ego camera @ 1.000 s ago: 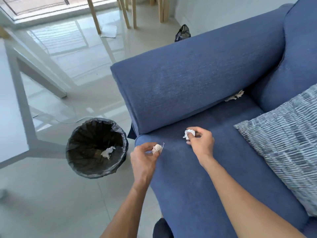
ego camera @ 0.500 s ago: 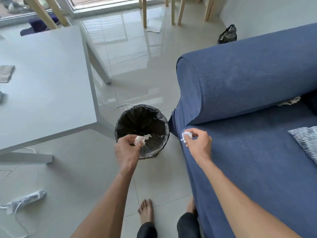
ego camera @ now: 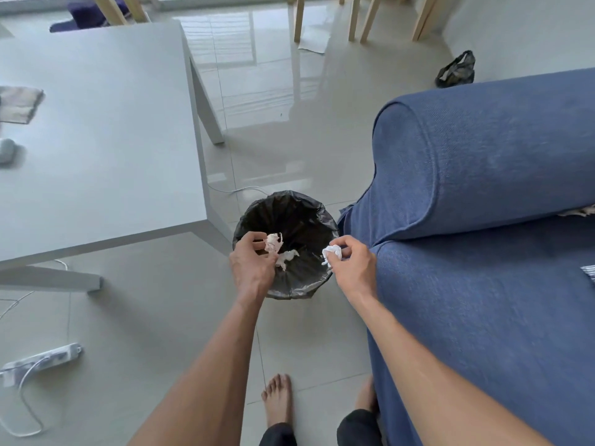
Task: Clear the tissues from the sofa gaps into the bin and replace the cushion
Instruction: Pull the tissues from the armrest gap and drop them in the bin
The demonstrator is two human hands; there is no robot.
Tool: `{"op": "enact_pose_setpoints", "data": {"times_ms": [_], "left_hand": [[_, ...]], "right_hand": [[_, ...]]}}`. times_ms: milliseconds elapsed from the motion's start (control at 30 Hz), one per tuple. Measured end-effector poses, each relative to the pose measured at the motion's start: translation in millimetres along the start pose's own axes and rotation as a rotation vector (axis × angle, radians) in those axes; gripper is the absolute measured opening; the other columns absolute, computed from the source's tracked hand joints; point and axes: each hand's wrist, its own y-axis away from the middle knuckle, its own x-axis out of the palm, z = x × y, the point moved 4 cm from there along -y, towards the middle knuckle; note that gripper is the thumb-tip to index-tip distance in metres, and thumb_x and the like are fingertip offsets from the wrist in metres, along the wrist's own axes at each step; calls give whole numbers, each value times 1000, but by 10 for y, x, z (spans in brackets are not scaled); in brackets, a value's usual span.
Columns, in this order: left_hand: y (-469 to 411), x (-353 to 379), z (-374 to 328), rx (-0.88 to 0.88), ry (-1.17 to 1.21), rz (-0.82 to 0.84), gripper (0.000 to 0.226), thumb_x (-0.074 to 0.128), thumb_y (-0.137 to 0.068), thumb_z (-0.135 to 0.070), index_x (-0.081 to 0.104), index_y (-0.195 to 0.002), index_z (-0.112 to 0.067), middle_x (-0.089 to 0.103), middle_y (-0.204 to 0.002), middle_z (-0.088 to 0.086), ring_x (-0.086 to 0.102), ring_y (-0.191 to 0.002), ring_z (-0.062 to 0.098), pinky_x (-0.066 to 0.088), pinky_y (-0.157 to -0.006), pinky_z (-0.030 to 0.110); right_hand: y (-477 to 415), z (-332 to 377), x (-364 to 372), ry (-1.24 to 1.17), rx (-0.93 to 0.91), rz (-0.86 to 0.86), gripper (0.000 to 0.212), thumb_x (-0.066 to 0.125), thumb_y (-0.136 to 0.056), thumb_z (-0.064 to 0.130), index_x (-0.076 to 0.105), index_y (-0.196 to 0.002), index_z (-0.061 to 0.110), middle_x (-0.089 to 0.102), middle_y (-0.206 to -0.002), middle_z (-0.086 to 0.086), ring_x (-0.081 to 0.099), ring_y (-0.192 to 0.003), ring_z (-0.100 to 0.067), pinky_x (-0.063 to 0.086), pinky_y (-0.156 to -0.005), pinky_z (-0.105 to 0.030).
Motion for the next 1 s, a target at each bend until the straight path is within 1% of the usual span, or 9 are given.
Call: {"op": "enact_pose_setpoints", "data": {"times_ms": [100,233,367,467,533,633,767,867,1000], "left_hand": [[-59,5,78,-14,-15,23,33,76,-80,-8,67,-110,-18,71,-102,3,71,-76,12,60,-81,34],[-95,-7,135,-42,-11,38,35,66,-83,-2,67,-114,-19,68,-111,3,69,-77,7,58,-83,33],[-147,-19,131,-54,-32,35,37,63,-84,-1,66,-118,-15,68,-114,3,68,-82,11,56,-88,33],[-158,-41,148,-46,-72,29,34,62,-84,-3,67,-116,-15,69,-113,4,69,-85,14,55,-91,36],[-159,-75,176,-41,-133,8,31,64,-84,-11,69,-114,-19,71,-112,0,69,-92,16,52,-94,37],[-147,-156,198,-58,-319,-21,31,65,-84,-23,68,-115,-27,70,-116,-5,64,-109,19,47,-99,38],[-164,-175,231,-50,-421,28,35,61,-87,-22,67,-121,-23,68,-122,1,60,-117,24,44,-99,35],[-177,-134,252,-18,-409,80,36,61,-88,-21,65,-124,-18,67,-124,5,59,-119,25,44,-101,36],[-145,-94,252,54,-401,120,37,60,-90,-21,63,-126,-15,66,-127,5,58,-119,23,44,-103,36]], "right_hand": [[-17,-3,79,26,7,2,9,72,-83,17,71,-91,22,71,-72,5,67,-67,-13,50,-60,-26],[-53,1,134,42,5,16,8,71,-83,18,70,-90,23,71,-70,5,63,-62,-8,40,-53,-13],[-110,16,155,51,2,14,12,73,-84,18,68,-94,23,71,-72,5,65,-67,-10,41,-57,-18],[-149,12,176,55,5,7,16,75,-83,20,66,-95,22,70,-70,6,64,-68,-12,42,-63,-24],[-165,7,197,60,11,7,13,76,-82,20,65,-88,20,69,-68,8,62,-66,-11,42,-64,-25],[-179,4,243,86,30,25,14,75,-82,17,62,-82,18,65,-68,9,62,-68,-13,44,-63,-27],[-219,-10,356,134,72,70,11,72,-80,10,65,-81,18,69,-77,3,64,-74,-18,43,-63,-26],[-256,2,457,143,82,108,15,70,-79,8,68,-88,19,71,-80,2,67,-77,-21,50,-68,-29],[-269,-7,515,124,109,115,31,71,-84,19,67,-114,19,74,-95,-2,67,-91,-22,52,-86,-32]]}}
